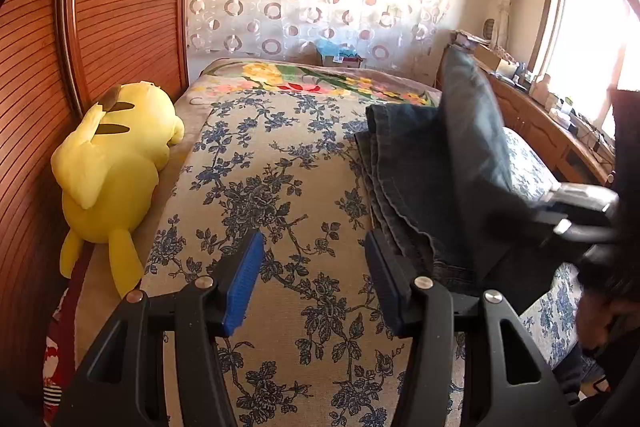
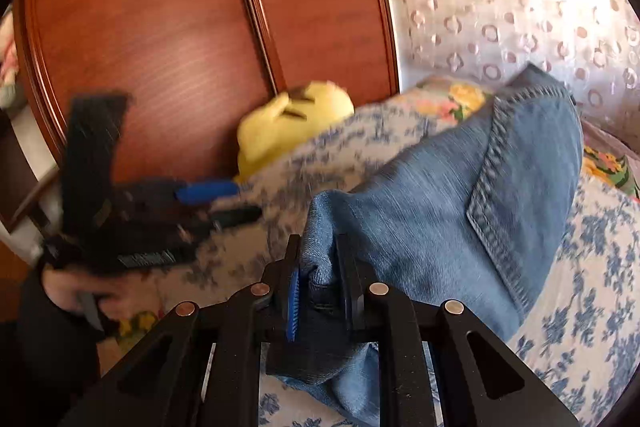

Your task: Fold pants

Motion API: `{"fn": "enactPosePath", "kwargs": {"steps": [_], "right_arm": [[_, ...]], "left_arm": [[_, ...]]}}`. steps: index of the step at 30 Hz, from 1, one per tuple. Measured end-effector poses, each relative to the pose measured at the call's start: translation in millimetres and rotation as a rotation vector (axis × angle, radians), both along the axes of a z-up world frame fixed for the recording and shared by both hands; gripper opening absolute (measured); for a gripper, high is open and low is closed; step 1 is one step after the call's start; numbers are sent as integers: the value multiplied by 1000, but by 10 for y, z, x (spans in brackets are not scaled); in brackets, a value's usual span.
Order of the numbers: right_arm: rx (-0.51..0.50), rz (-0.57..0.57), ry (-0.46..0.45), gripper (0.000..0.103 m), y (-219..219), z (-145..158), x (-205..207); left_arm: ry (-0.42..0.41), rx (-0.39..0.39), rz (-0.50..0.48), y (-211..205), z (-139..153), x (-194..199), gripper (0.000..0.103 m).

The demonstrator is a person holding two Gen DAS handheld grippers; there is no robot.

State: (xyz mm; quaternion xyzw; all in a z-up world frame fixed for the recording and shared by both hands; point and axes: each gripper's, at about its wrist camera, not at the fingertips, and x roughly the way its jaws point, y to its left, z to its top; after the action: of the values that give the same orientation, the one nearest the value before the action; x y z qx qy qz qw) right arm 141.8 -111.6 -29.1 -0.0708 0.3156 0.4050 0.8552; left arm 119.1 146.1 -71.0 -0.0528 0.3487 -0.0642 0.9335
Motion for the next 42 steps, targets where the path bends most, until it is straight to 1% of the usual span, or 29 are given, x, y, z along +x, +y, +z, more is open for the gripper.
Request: {"fn": "enactPosePath", "kwargs": {"steps": [3,5,7,9,13,19,20,22,27,30,33,36,37,40,42], "right_arm": [[-19,1,36,19,-8,-100,100],[-6,-10,52,24,-59,-96,147],[9,-15,64,35,-130,-39,137],[24,-22,57,37,-210,29,125],[57,-35,33,39,-347,177,60],[99,-80,-52,42,-663,389,-138],[96,-100,-67,43,-724,387,-233],[77,-149,-92,44,-819,394,-255],[29,-257,-113,44,-906,331,-108],[2,-295,-113,44,-873,287,-6],[-16,-323,-114,44,-791,313,32],[-26,-341,-106,44,-747,322,80],[-24,-344,-101,44,-728,323,116],[-18,-351,-80,44,-729,317,175],[-21,-355,-67,44,-707,280,202]], "left_arm": [[-1,1,-5,-21,3,-1,54],[0,4,-13,-51,2,1,54],[0,6,-18,-78,7,4,54],[-1,4,-25,-112,10,6,54],[-8,5,-38,-180,33,2,54],[-40,1,-54,-280,165,-20,54],[-49,-3,-60,-303,202,-23,54],[-61,-9,-76,-350,257,-22,54],[-59,-43,-126,-493,313,35,54],[-52,-47,-148,-592,315,76,54],[-36,-42,-174,-708,280,147,54],[9,-58,-198,-772,173,230,54],[25,-72,-209,-783,133,250,53],[66,-136,-236,-806,59,281,42],[50,-147,-252,-849,89,245,32]]}}
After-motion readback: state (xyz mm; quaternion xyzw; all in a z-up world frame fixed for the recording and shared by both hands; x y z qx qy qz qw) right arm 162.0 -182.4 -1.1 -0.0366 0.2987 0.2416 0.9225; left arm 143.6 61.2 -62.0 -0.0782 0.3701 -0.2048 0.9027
